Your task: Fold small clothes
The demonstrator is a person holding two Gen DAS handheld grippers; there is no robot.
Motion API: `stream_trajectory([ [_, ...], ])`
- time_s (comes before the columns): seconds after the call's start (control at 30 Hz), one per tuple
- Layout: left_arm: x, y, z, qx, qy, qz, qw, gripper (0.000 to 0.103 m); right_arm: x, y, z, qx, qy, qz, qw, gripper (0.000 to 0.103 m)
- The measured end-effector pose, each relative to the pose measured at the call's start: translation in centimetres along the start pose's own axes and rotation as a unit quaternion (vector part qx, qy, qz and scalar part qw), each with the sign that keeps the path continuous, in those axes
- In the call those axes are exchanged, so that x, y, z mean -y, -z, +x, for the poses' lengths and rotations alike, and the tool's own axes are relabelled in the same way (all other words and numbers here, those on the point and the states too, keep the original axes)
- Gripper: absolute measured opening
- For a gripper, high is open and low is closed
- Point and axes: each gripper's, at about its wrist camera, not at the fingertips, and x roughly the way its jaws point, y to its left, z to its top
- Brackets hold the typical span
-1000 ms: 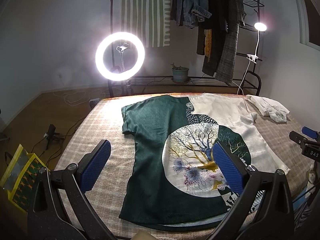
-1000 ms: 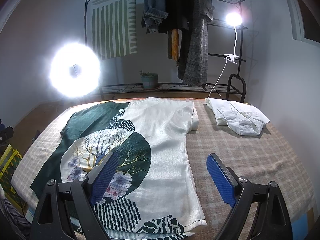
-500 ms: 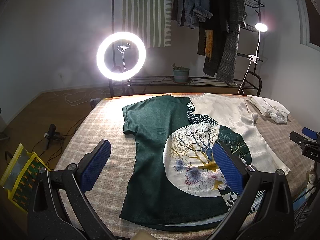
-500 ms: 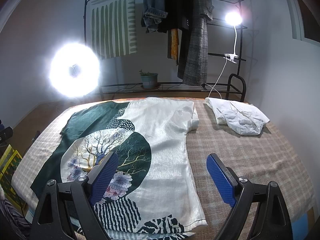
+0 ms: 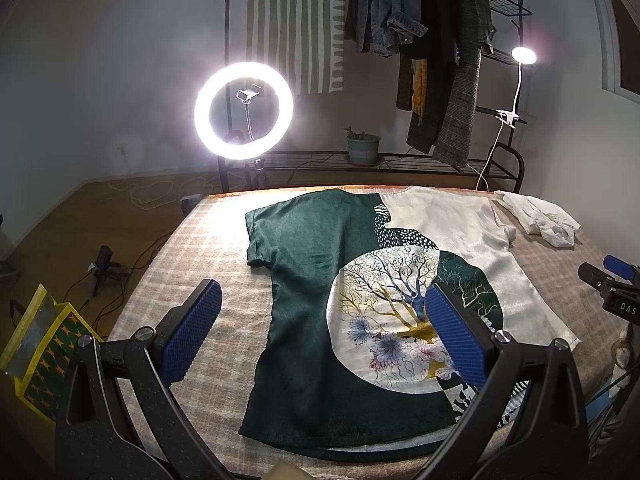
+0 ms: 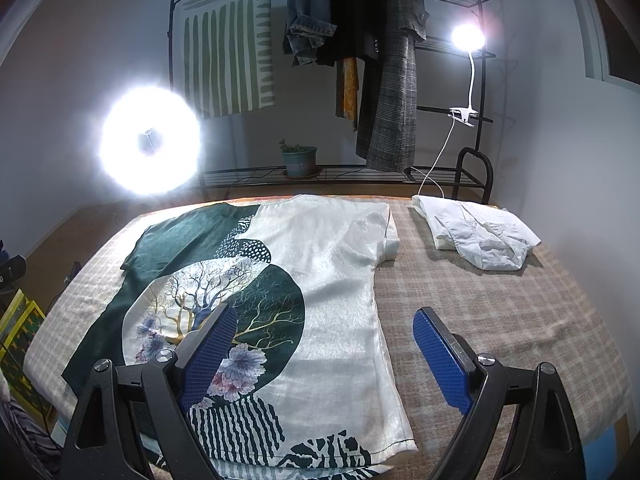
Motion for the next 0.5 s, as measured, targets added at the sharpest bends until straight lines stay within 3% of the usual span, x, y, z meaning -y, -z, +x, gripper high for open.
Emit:
stream_trajectory([
  [0.5,-0.7,0.3,0.1,-0.004,-0.003,-0.003,1.0000,0.103,-1.6,-0.6,0.9,-0.002,-0.011,0.007,1.000,0.091],
])
